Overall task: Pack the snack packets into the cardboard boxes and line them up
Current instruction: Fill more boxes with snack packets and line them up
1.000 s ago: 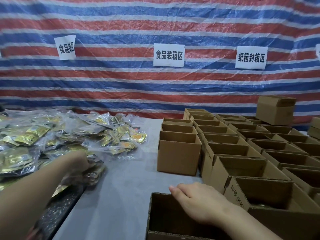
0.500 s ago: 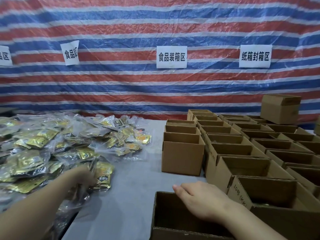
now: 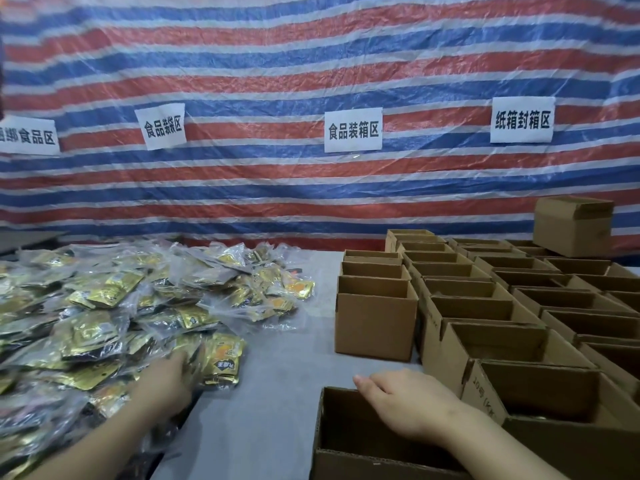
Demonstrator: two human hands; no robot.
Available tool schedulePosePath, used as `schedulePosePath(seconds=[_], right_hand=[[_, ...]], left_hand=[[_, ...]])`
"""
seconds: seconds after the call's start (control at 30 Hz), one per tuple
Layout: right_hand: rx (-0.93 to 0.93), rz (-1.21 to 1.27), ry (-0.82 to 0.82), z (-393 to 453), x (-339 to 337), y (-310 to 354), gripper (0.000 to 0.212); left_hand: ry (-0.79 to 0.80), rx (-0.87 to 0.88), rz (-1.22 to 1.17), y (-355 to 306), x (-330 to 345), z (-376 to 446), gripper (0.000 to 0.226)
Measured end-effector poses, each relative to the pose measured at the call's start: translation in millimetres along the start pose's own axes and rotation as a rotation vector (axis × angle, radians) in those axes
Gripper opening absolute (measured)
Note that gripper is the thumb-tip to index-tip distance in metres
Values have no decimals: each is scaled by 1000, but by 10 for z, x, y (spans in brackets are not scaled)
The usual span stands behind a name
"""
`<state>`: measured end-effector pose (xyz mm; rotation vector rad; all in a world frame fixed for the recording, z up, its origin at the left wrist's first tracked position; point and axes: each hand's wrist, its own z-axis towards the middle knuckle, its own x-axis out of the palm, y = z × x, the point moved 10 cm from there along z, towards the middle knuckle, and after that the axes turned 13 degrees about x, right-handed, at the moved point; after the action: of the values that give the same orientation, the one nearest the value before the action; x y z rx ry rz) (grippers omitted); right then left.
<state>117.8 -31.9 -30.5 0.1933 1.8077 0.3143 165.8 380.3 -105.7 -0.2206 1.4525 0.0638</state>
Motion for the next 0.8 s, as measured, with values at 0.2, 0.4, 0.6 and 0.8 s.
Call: schedulePosePath(seconds=[0.2, 0.4, 0.6, 0.8], right_hand=[[31, 49, 23, -45, -36, -8, 47], [13, 419, -38, -53, -334, 10, 44], [-331, 1343, 191, -283, -954, 283, 78], [-391, 1572, 483, -550, -959, 323, 78]], left_hand=[[-239, -26, -554, -264, -515, -234, 55], [-203, 126, -1190, -1393, -1535, -477, 46], [61, 415, -1558, -2909, -1863, -981, 53], [130, 347, -1646, -3405, -1688, -1130, 45]])
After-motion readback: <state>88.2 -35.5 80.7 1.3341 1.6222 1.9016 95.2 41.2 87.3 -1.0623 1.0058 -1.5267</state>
